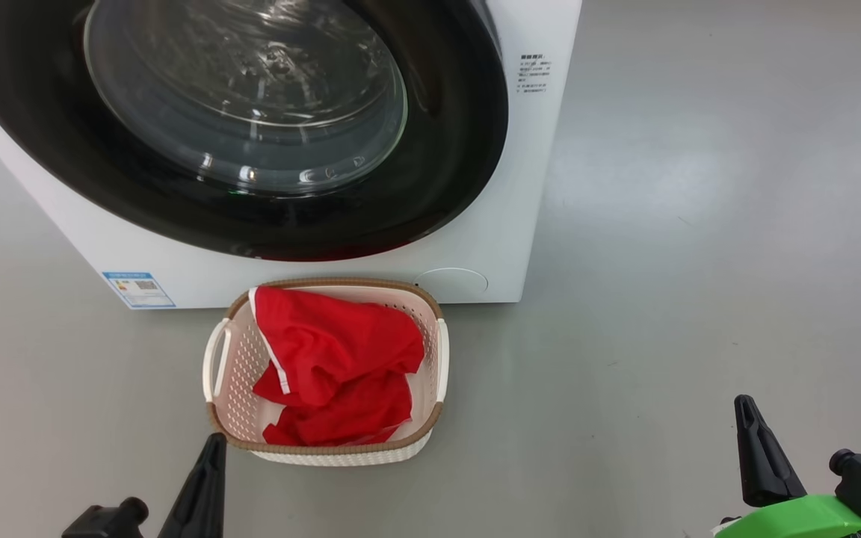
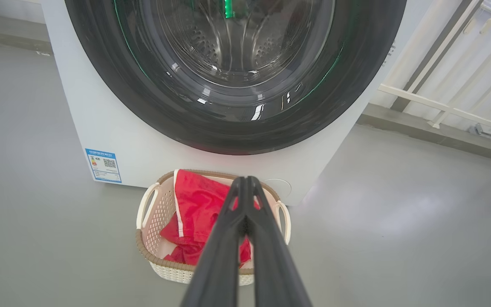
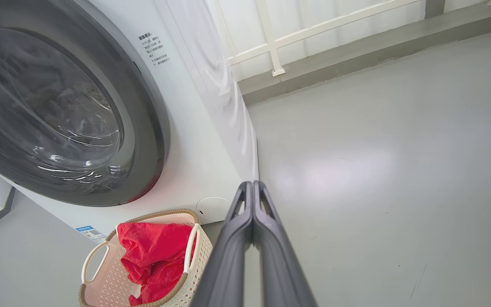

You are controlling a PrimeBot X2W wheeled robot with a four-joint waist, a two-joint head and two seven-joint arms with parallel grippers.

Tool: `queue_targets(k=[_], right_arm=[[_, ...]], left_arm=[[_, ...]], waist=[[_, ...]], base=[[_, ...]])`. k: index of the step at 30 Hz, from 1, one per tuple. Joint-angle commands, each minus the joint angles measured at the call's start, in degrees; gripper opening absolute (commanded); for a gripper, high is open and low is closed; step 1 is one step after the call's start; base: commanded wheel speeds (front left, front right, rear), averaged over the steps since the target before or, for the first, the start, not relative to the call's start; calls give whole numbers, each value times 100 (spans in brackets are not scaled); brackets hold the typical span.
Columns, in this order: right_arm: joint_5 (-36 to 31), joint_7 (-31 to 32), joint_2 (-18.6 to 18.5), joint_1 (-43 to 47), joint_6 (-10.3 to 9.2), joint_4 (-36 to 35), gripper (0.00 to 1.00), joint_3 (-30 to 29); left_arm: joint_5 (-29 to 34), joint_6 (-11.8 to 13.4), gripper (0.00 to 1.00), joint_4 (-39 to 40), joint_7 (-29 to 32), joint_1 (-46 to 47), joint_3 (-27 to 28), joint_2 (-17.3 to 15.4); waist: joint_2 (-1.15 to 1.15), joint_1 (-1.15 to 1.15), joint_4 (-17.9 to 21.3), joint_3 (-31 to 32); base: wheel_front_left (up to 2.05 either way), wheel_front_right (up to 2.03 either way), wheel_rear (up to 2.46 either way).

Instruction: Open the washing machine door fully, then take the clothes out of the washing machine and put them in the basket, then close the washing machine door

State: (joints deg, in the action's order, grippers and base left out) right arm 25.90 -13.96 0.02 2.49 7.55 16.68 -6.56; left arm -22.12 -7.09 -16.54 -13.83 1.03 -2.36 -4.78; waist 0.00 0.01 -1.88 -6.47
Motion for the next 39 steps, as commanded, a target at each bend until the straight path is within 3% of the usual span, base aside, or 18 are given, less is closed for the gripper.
queue_targets(k=[1,6,39], right_arm=[[177,36,-77,-29,0,-136,0,14],[463,109,-97,-73,-1,-130,0,29],[2327,611,-211,-313,-2,-161,0,100]], left_arm=[[-139,2,0,145,20,73,35,-79],[-442,5,0,144,93,97,56,-78],[-2424,-12,0,147,596,232,219,-59]], waist=[[0,9,3,13],[0,-1,11,30],[0,-1,63,207]], base=[[0,0,0],[0,0,0],[0,0,0]])
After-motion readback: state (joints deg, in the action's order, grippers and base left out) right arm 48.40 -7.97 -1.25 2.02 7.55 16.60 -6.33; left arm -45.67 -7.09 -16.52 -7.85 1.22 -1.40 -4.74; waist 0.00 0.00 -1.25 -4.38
